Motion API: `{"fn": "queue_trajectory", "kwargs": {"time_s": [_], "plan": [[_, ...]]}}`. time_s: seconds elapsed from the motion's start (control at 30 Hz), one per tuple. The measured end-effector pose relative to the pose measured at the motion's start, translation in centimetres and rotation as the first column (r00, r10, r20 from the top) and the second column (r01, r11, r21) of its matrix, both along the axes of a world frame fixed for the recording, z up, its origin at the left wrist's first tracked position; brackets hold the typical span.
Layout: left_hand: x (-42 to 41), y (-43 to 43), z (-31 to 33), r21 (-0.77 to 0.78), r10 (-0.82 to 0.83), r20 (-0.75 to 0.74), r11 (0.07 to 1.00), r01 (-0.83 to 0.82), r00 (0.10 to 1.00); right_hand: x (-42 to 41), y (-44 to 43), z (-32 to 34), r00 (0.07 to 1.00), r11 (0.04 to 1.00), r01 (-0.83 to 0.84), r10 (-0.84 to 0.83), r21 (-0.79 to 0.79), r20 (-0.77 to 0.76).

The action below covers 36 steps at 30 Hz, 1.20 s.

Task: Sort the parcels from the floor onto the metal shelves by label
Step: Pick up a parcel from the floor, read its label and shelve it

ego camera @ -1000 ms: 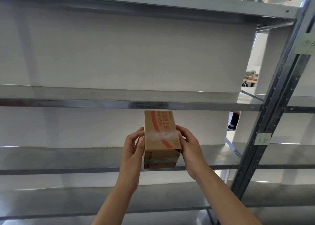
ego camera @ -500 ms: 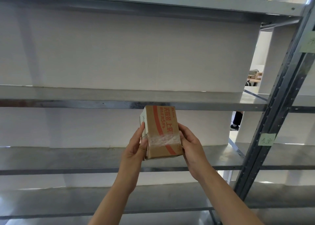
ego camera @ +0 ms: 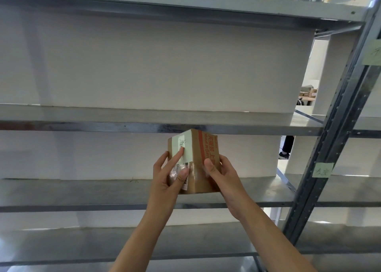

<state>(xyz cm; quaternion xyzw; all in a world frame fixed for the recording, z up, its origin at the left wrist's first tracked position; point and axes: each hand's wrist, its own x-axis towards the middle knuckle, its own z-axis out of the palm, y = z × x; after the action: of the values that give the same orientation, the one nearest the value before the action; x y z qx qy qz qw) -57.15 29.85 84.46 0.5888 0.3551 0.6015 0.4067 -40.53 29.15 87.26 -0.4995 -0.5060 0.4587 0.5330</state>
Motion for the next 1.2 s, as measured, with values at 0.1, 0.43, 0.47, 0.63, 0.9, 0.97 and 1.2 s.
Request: {"fn": "queue_trajectory", "kwargs": {"time_s": [0.1,0.43,0.47,0.63,0.9,0.97,1.2], "plan": [[0.4,0.0,0.5,0.024,0.028,-0.076,0.999,-0.026,0.997,0.2,0.2,-0.6,1.0,0.998,-0.008,0.009,-0.056,0.005],[0.0,-0.2,1.5,-0.049,-0.03,-0.105,0.998,0.025,0.994,1.8,0.8,-1.8,0.992,0.983,-0.101,0.088,-0.156,-0.088],[-0.2,0.0,1.5,-0.041,-0.001,-0.118,0.999,-0.004,0.993,1.9,0.9,-1.9,0.989,0.983,-0.112,0.096,-0.148,-0.11],[-1.3,0.9,1.1,-0.092,0.053,0.027,0.994,-0.051,0.998,2.5,1.2,-2.1,0.959,0.976,-0.21,0.195,-0.054,-0.205],[-2.4,2.0,0.2,-0.301,-0.193,0.213,0.92,0.252,0.958,2.7,1.6,-1.2,0.926,0.926,-0.37,0.361,-0.078,-0.111],[-2.5,2.0,0.2,-0.36,-0.24,0.22,0.881,0.307,0.946,2.6,1.8,-1.3,0.921,0.913,-0.388,0.379,-0.127,-0.094],[-1.7,2.1,-0.5,-0.359,-0.203,0.344,0.874,0.328,0.917,2.4,2.7,-0.5,0.918,0.91,-0.395,0.387,-0.122,-0.088]]}}
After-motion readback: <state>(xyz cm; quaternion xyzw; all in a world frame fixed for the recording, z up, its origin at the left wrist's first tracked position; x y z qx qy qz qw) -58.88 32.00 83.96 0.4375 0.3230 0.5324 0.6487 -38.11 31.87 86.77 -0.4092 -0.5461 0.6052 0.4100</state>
